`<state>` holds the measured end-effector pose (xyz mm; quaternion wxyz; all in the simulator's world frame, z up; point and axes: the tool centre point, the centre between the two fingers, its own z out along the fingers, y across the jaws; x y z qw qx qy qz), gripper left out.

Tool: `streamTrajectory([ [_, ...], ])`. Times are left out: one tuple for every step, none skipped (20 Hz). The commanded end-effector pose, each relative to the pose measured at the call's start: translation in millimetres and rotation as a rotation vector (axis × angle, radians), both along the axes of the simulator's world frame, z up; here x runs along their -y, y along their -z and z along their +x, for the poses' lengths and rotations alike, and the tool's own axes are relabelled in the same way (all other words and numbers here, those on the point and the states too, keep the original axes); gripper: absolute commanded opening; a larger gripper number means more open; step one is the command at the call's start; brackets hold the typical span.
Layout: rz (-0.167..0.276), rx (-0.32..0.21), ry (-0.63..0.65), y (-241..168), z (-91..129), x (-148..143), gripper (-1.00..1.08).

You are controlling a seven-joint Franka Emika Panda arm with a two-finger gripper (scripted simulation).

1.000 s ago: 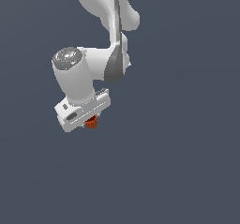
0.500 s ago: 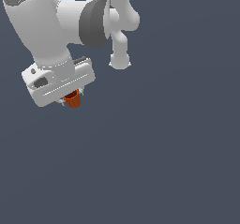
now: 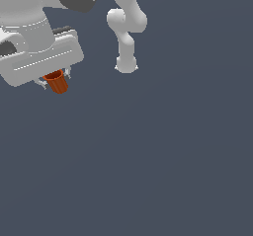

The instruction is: Pick up the object and move it to a goal position.

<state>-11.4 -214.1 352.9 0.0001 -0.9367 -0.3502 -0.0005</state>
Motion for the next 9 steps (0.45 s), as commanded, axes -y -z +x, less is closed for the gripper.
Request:
streamTrajectory([
  [0.000, -0.001, -0.001, -12.1, -2.8, 5.8, -1.00],
  [0.000, -0.001, -0.001, -15.4, -3.5, 7.6, -1.00],
  [0.000, -0.001, -0.001, -18.2, -4.1, 9.0, -1.00],
  [0.000, -0.001, -0.001, -20.3, -4.4, 10.2, -1.00],
  [0.000, -0.001, -0.001, -21.9, -4.6, 11.1, -1.00],
  [0.000, -0.001, -0.001, -22.9, -4.6, 11.8, -1.00],
  [-0.001, -0.001, 0.000, -23.3, -4.4, 12.1, -1.00],
  [-0.001, -0.001, 0.000, -23.2, -4.1, 12.2, -1.00],
  [-0.001, -0.001, 0.000, -22.9, -3.9, 12.1, -1.00],
])
